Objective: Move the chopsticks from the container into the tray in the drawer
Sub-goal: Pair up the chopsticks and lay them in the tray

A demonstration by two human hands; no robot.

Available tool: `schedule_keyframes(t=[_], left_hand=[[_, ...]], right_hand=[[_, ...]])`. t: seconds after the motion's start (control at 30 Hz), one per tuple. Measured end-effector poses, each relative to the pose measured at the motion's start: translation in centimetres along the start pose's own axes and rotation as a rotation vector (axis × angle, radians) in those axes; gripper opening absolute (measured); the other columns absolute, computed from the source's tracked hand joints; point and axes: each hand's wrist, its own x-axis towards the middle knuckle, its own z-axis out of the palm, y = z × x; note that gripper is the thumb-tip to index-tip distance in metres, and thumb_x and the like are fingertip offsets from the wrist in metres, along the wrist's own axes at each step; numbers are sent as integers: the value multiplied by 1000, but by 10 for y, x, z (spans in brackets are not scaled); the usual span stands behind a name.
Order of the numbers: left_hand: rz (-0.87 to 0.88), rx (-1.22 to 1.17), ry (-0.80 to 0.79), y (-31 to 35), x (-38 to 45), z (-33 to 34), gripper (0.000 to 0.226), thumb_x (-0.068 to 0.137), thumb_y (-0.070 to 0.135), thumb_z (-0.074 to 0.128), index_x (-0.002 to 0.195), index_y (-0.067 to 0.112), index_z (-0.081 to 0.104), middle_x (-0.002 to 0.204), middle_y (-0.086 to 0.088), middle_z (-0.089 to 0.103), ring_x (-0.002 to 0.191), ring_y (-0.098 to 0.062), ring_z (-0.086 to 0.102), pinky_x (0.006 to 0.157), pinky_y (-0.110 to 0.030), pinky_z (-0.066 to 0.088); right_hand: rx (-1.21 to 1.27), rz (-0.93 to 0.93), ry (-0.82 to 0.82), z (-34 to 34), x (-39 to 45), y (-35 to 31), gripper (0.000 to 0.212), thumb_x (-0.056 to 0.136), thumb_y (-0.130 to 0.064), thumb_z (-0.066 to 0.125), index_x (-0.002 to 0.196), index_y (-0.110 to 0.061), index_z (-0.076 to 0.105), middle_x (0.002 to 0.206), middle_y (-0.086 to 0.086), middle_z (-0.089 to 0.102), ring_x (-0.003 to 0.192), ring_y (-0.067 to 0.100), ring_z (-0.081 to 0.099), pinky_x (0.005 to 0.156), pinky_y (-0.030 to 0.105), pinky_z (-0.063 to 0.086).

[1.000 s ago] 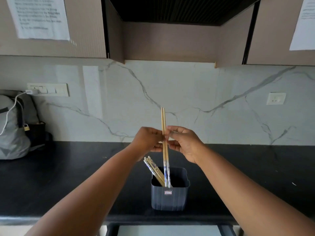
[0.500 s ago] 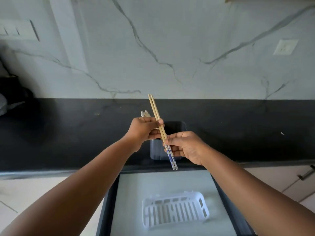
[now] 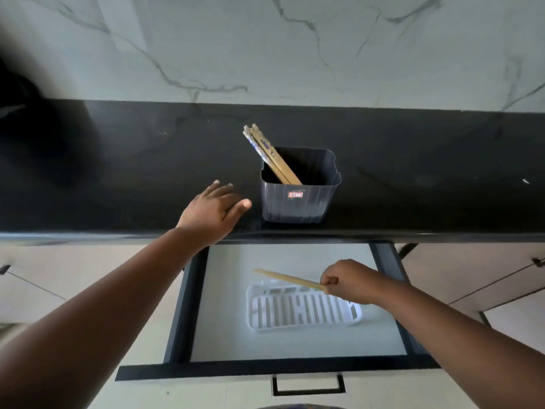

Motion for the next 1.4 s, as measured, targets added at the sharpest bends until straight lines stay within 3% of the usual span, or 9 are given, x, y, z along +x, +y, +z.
schedule_keyframes(t=[0.07,0.2,0.33,0.5,0.7,0.9,1.17,1.33,1.4], left_hand=[[-27,149,-154,-4,5,18,87,84,76,10,151,23,28,162,-8,11,149,-26,-3,120,-44,5],[-91,244,-273,-9,10,49,101,77,81,2,154,16,-1,162,-9,-8,148,-25,-12,119,-42,-5],[-124,204,-153,-11,12,61,96,81,79,4,154,16,4,163,-6,-3,149,-22,-8,119,-39,-5],[-118,205,-98,-11,12,64,94,83,78,5,155,17,7,163,-5,1,149,-21,-5,120,-39,-3],[-118,221,-75,-12,13,67,93,84,79,5,155,18,9,163,-5,4,149,-22,-2,120,-39,-2],[-116,227,-59,-13,13,69,95,83,81,2,155,19,8,162,-4,4,149,-21,-2,119,-38,-2],[-108,220,-50,-14,13,70,93,84,80,4,154,19,9,162,-5,5,149,-22,-2,119,-38,-2],[-107,209,-65,-13,13,67,92,85,79,6,155,18,6,163,-5,1,149,-22,-5,118,-38,-4],[-109,199,-82,-12,13,66,93,84,79,6,155,18,4,163,-5,-1,149,-22,-7,119,-38,-5]], right_hand=[[-97,11,-67,14,9,4,23,86,-18,49,68,-30,58,71,-10,54,63,10,50,56,25,39],[-189,5,-128,35,28,8,25,82,-7,45,65,-24,50,71,-6,49,65,16,47,53,26,34],[-292,37,-184,53,44,8,23,81,-4,43,73,-19,59,76,-5,57,62,12,47,58,25,37],[-289,-28,-265,69,54,6,31,74,2,37,54,-18,25,56,-3,25,51,14,23,48,28,15],[-195,-7,-302,82,65,18,22,83,-3,42,91,3,60,92,24,58,69,21,44,61,29,29],[-178,-87,-265,86,72,28,37,92,-26,56,128,-25,56,113,-3,61,103,18,58,75,27,42],[-154,-61,-256,91,70,25,39,94,-8,46,121,-27,66,124,-3,64,109,16,60,87,27,49],[-216,-35,-216,82,59,20,46,94,-4,39,120,-31,65,119,-5,65,96,13,62,68,19,45],[-232,-19,-153,67,51,13,46,94,-7,38,121,-34,64,122,-8,65,101,12,62,79,22,50]])
